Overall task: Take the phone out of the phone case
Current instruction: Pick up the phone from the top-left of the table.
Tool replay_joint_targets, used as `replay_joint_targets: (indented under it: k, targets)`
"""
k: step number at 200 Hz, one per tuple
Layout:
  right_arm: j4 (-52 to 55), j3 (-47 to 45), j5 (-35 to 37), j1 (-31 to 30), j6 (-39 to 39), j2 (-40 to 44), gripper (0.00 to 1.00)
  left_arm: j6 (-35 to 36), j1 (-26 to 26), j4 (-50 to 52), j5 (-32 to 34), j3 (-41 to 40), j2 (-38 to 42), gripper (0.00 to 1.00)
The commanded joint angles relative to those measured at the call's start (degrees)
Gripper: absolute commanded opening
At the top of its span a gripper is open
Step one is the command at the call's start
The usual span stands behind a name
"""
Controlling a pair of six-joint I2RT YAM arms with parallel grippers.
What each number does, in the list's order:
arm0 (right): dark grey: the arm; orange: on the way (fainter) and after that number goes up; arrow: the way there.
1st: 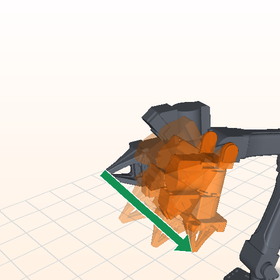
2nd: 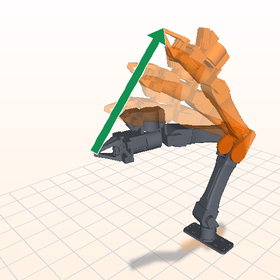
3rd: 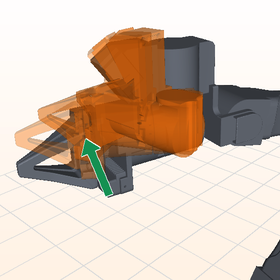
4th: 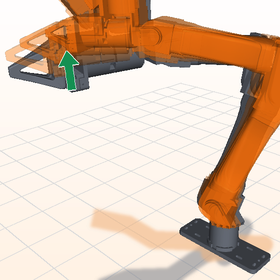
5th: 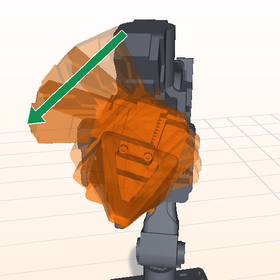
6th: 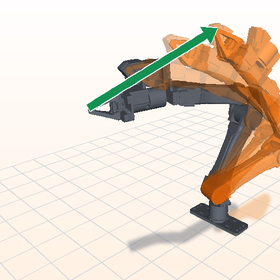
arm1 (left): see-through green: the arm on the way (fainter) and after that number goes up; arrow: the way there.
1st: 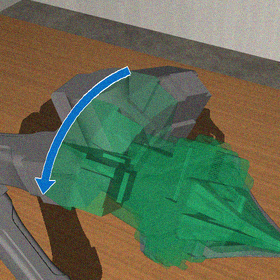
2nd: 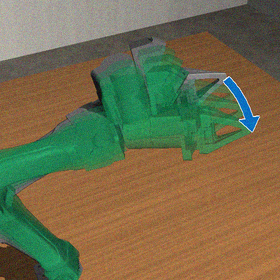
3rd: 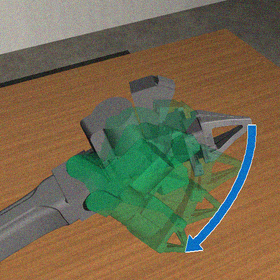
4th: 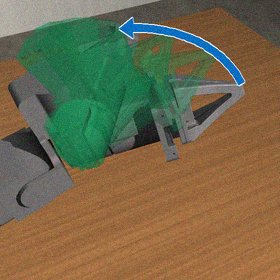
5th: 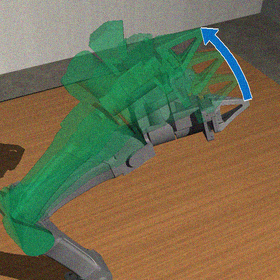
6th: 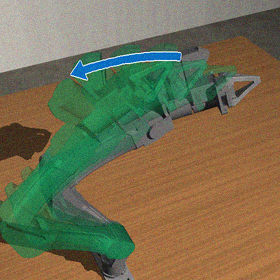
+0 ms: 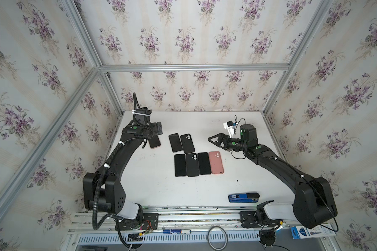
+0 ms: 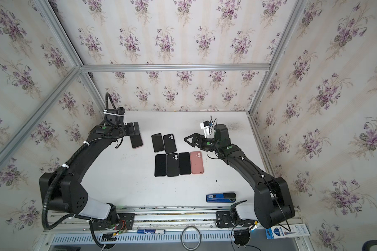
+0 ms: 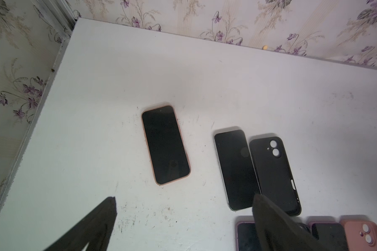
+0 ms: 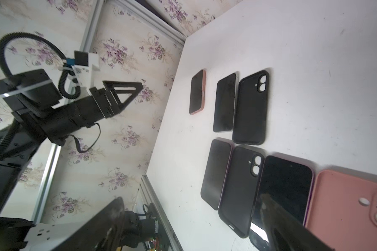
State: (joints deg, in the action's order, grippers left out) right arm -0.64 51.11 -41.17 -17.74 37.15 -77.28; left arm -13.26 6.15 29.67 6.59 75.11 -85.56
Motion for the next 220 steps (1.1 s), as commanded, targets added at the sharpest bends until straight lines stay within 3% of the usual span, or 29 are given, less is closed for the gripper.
replay_joint_targets:
  k: [1, 34, 80, 137, 220]
  targets:
    - [4.4, 1.2, 2.6, -0.8, -4.4, -0.1, 0.99, -2.7, -3.1, -3.8, -0.5, -1.1, 0.6, 1.0]
    - [4.6, 1.7, 3.2, -1.7, -4.1, -0.3, 0.99, -6.2, -8.4, -0.7, -7.6, 0.7, -3.6, 1.0]
    - [4.0, 2.8, 3.9, -3.6, -3.6, -2.2, 0.99, -8.0, -8.5, 8.0, -10.5, 8.3, -14.3, 1.0]
    - [3.2, 4.7, 4.0, -5.7, -3.3, -5.6, 0.99, -9.8, -5.6, 17.3, -6.3, 20.2, -26.6, 1.0]
    - [0.2, 6.1, 2.6, -6.7, -2.0, -9.5, 0.99, -11.0, -5.0, 22.7, -3.5, 28.8, -36.6, 1.0]
